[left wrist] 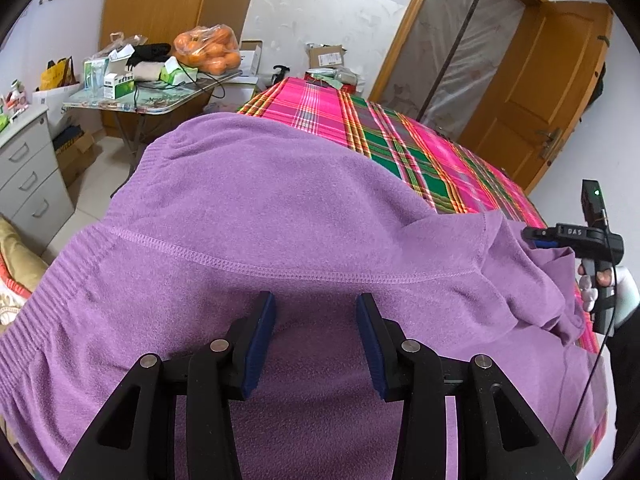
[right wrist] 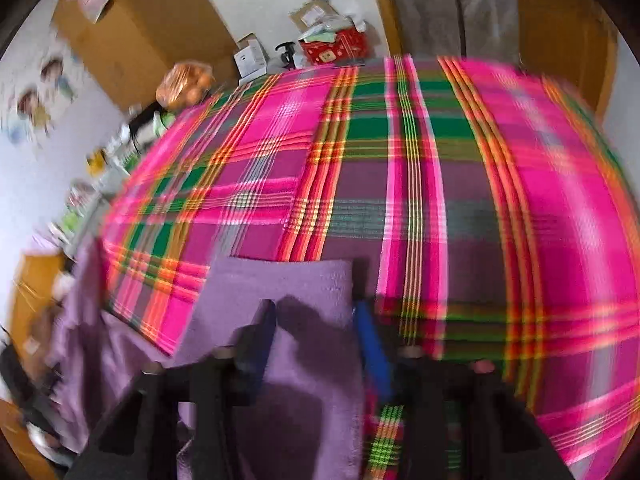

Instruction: Fold clothes

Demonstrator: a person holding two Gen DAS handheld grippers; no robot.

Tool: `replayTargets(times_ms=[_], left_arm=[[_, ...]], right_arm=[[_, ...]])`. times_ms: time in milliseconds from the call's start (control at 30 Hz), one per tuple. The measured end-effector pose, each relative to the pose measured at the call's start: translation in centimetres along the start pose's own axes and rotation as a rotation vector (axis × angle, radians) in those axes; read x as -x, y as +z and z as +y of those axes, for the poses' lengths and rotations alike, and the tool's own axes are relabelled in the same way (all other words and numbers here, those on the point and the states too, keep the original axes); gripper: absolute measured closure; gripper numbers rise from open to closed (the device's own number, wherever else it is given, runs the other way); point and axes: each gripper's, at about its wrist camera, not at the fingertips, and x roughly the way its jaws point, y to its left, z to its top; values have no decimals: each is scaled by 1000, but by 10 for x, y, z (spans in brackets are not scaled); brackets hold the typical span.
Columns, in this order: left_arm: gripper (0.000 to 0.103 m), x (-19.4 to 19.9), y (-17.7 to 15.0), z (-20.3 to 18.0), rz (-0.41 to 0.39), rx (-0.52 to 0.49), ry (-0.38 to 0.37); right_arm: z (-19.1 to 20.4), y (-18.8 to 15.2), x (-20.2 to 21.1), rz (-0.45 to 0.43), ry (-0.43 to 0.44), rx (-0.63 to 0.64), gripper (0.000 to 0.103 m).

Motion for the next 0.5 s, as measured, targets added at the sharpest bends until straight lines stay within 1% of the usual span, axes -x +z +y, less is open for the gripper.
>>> replayTargets(times_ms=[67, 133, 167, 267, 333, 367, 433, 500], left_arm=[[59, 0, 0, 0, 0, -2, 2], [59, -1, 0, -1, 0, 0, 1], [59, -1, 0, -1, 0, 1, 0], [59, -1, 1, -1, 0, 2, -2], [59, -1, 1, -1, 0, 3, -3], [59, -1, 1, -1, 0, 4, -3], [59, -2, 1, 0, 0, 4, -4], [59, -2, 2, 0, 0, 3, -2]], right_arm=[[8, -3, 3, 0, -36, 29, 99], [4, -3, 14, -35, -53, 13, 99], [-2, -3, 24, -70, -68, -12, 99], [-35, -4, 64, -188, -139, -140, 99], [-64, -10, 101, -283, -196, -244, 99], [-80, -17, 123, -335, -220, -305, 99], [-107, -34, 157, -404, -254, -399, 99], [-130, -60, 183, -449, -267, -487, 99]])
